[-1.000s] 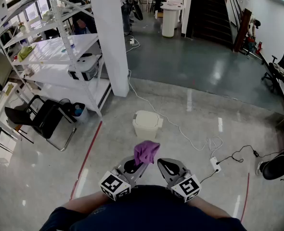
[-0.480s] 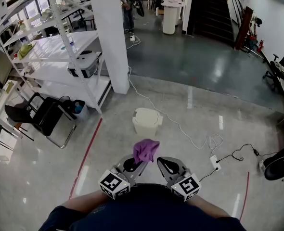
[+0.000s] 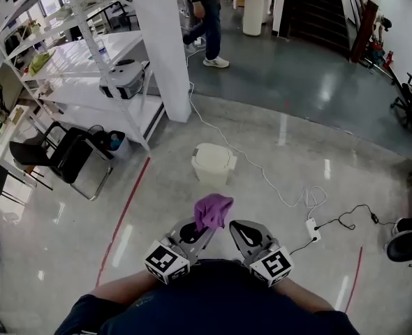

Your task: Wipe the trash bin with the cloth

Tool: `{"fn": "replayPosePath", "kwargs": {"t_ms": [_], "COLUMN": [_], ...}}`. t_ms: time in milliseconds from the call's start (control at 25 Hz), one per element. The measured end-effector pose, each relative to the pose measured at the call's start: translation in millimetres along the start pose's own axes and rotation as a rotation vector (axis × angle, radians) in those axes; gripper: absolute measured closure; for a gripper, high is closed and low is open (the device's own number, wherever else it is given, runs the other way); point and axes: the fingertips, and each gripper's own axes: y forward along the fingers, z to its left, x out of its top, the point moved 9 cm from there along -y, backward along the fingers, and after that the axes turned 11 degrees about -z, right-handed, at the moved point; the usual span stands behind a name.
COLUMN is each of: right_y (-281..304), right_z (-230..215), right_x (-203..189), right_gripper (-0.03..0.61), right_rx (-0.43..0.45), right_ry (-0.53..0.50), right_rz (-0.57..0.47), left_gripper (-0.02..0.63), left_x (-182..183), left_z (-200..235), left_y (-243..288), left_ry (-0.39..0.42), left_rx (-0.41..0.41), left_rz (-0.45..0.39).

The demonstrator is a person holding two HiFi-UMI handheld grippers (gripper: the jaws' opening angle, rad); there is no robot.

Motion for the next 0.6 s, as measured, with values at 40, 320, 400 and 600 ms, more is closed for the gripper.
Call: {"fn": "replayPosePath", "kwargs": {"t_ms": [40,320,400,600], "right_y": [-4.3,-25.7,-25.2,-1.3], "right_z": [-5.1,-40.9,-50.1,-71.1], "right_x": [-1.0,-7.1,-6.9,-9.1], "right_gripper": [0.569,0.569,0.569,0.569], "right_rx": [0.0,0.026,0.02,-0.004], "right_ry": [0.008,0.024,0.03,0.029], "right_rz": [0.002,0.01,0.012,0.028], "left_gripper": [0.569,0.569,0.569,0.569], "left_x": [-3.7,-16.8,-18.9,-23.4], "left_z": [-3.5,-21.6,-19.3,11.1], "left_y": [4.3,35.7,45.0,60.7], "left_ry": [-0.002,-0.007,-0.001,-0.023], "left_rx": [0.007,0.043,0.039,0.035], "left_rz": [0.002,0.008,0.012,0.006]}}
